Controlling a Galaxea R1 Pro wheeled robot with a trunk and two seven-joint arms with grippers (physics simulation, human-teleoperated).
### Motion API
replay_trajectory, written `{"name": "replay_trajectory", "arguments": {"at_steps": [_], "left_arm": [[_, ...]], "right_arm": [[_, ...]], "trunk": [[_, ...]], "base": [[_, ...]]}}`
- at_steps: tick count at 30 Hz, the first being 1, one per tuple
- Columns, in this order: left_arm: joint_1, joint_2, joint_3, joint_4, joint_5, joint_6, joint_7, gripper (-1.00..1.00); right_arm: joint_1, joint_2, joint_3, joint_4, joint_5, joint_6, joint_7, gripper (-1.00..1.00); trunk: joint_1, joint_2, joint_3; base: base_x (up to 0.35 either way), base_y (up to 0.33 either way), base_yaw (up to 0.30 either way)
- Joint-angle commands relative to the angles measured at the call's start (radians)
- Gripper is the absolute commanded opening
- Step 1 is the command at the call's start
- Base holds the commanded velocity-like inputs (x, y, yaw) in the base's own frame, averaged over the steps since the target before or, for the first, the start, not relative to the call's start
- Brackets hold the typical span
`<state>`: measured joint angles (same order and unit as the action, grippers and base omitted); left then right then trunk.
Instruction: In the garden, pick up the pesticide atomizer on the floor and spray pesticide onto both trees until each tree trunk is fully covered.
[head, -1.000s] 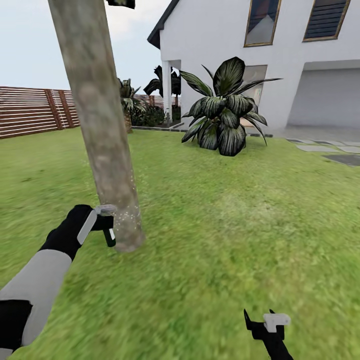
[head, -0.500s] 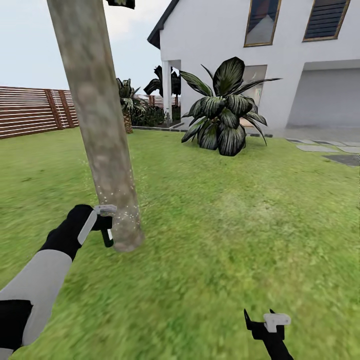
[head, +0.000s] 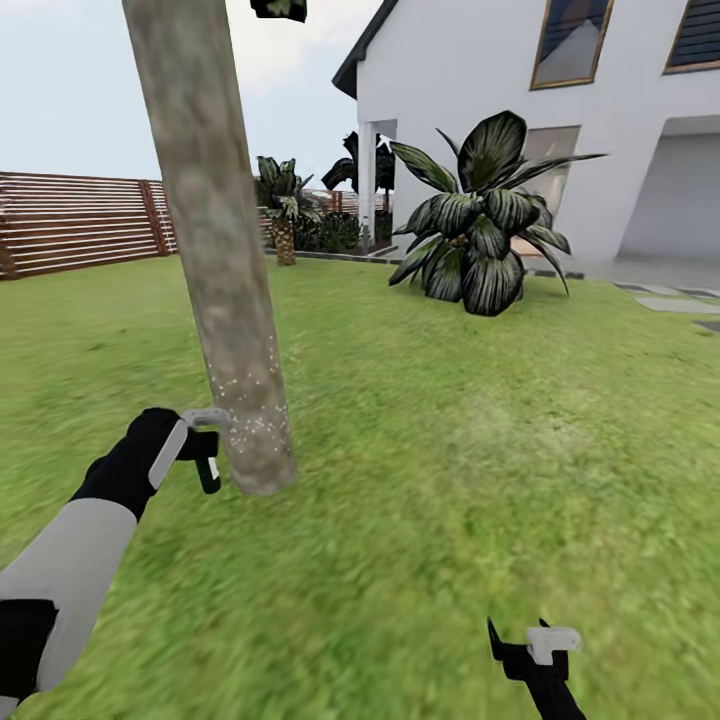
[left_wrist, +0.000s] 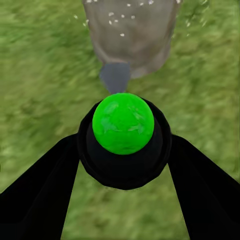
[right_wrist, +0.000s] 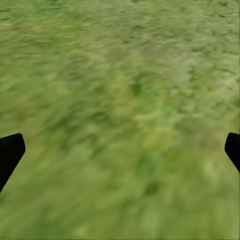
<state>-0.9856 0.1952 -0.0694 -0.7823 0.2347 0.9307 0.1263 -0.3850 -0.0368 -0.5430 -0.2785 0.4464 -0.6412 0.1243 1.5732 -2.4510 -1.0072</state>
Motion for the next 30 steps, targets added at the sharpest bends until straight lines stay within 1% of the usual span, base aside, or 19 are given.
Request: {"name": "replay_trajectory", "arguments": {"at_steps": [1, 5, 7, 19, 25, 30], "left_arm": [[-0.001, -0.001, 0.000, 0.000, 0.000, 0.000, -0.001, -1.00], [-0.002, -0.003, 0.000, -0.001, 0.001, 0.000, -0.001, -1.00], [-0.001, -0.003, 0.000, -0.001, 0.001, 0.000, -0.001, -1.00], [0.002, -0.002, -0.001, -0.002, 0.000, 0.000, -0.001, -1.00], [0.001, -0.002, -0.001, -0.002, 0.000, 0.000, -0.001, -1.00], [-0.004, -0.001, -0.001, -0.002, 0.000, 0.000, -0.002, -1.00]], "right_arm": [[0.000, 0.000, 0.000, 0.000, 0.000, 0.000, 0.000, 1.00], [0.000, 0.000, 0.000, -0.001, 0.000, 0.000, 0.000, 1.00], [0.000, 0.000, 0.000, -0.001, 0.000, 0.000, 0.000, 1.00], [0.000, 0.000, 0.000, -0.001, 0.000, 0.000, 0.000, 1.00], [0.000, 0.000, 0.000, 0.000, 0.000, 0.000, 0.000, 1.00], [0.000, 0.000, 0.000, -0.001, 0.000, 0.000, 0.000, 1.00]], "trunk": [[0.000, 0.000, 0.000], [0.000, 0.000, 0.000], [0.000, 0.000, 0.000], [0.000, 0.000, 0.000], [0.000, 0.000, 0.000], [0.000, 0.000, 0.000]], "base": [[0.231, -0.195, 0.102], [0.219, -0.190, 0.025], [0.024, -0.237, 0.003], [-0.091, -0.266, 0.004], [-0.134, -0.264, 0.229], [-0.026, -0.058, 0.063]]}}
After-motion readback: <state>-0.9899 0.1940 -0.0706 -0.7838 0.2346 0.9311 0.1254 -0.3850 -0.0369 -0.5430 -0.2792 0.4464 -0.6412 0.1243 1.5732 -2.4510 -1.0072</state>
